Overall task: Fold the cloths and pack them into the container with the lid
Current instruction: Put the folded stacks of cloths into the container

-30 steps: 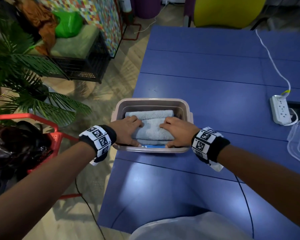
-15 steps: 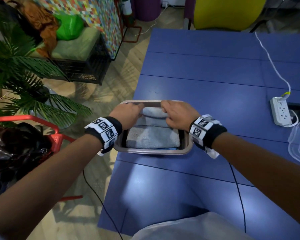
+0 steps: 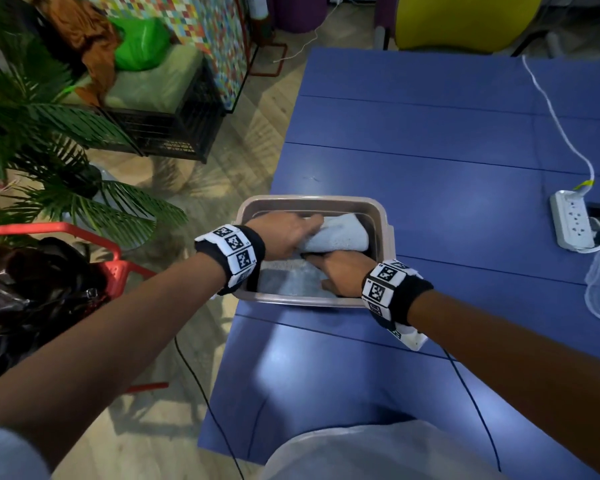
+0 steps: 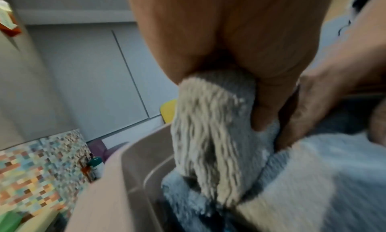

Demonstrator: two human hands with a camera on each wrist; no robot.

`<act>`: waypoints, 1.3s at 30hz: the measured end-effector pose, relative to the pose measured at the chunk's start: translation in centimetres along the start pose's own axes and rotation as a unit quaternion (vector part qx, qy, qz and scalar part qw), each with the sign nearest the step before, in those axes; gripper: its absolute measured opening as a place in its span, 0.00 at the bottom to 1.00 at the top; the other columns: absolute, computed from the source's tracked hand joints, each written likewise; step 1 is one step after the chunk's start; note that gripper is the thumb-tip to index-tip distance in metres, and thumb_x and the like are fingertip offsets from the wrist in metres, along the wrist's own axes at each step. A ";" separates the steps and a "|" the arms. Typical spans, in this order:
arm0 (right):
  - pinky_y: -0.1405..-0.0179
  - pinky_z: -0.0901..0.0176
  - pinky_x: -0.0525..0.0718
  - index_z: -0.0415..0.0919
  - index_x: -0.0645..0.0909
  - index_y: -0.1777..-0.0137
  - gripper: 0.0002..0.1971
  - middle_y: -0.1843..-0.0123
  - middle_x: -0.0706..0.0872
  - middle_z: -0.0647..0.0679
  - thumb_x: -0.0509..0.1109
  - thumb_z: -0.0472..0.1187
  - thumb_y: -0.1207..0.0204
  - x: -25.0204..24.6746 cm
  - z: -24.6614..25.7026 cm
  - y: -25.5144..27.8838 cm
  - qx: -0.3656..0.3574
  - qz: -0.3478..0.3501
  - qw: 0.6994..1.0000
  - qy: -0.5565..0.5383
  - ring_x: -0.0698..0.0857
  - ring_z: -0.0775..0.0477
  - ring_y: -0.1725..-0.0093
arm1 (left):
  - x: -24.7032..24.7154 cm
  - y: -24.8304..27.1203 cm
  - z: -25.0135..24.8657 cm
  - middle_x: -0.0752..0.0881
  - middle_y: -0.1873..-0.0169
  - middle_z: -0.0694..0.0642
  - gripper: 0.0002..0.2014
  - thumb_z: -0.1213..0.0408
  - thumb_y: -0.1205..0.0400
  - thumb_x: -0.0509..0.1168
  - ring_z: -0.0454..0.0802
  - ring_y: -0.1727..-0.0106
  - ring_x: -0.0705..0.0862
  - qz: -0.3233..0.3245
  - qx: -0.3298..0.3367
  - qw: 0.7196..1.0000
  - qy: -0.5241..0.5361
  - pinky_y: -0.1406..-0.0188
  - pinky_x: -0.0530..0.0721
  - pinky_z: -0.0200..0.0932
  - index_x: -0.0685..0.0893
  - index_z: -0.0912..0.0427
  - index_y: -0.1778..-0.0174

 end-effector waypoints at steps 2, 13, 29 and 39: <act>0.40 0.45 0.82 0.41 0.69 0.24 0.30 0.32 0.81 0.37 0.70 0.43 0.27 0.0 -0.4 0.1 0.010 0.007 1.000 -0.006 0.81 0.34 0.36 | 1.6 -0.3 0.1 0.86 0.50 0.66 0.31 0.60 0.20 0.68 0.64 0.51 0.85 0.035 -0.002 0.999 0.009 0.62 0.73 0.49 0.64 0.55 0.22; 0.48 0.52 0.84 0.45 0.82 0.43 0.15 0.48 0.86 0.47 0.67 0.43 0.29 -6.8 -2.0 1.3 0.033 -0.189 0.980 -0.059 0.85 0.43 0.46 | 4.1 -1.3 1.0 0.84 0.42 0.62 0.26 0.66 0.17 0.60 0.58 0.49 0.79 0.200 -0.027 0.979 -0.005 0.55 0.71 0.44 0.65 0.53 0.23; 0.29 0.39 0.72 0.61 0.64 0.24 0.39 0.34 0.84 0.40 0.47 0.79 0.32 2.1 -5.0 -1.6 0.103 0.135 0.985 0.032 0.80 0.36 0.34 | 7.6 -1.6 -0.1 0.83 0.44 0.57 0.21 0.69 0.26 0.64 0.56 0.46 0.81 0.310 -0.112 0.931 0.154 0.50 0.80 0.46 0.77 0.61 0.35; 0.42 0.46 0.76 0.45 0.82 0.43 0.13 0.45 0.87 0.43 0.64 0.47 0.24 -0.3 -3.0 -0.2 0.103 0.031 0.978 0.179 0.82 0.39 0.43 | 10.9 -3.3 0.6 0.85 0.41 0.62 0.35 0.62 0.45 0.64 0.55 0.51 0.81 0.323 -0.164 0.902 0.233 0.41 0.81 0.52 0.79 0.63 0.37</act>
Point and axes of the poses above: each hand's wrist, its own y-axis away from the middle knuckle, its own x-axis out of the palm, z = x × y, the point moved 8 cm from there along -y, towards the middle knuckle
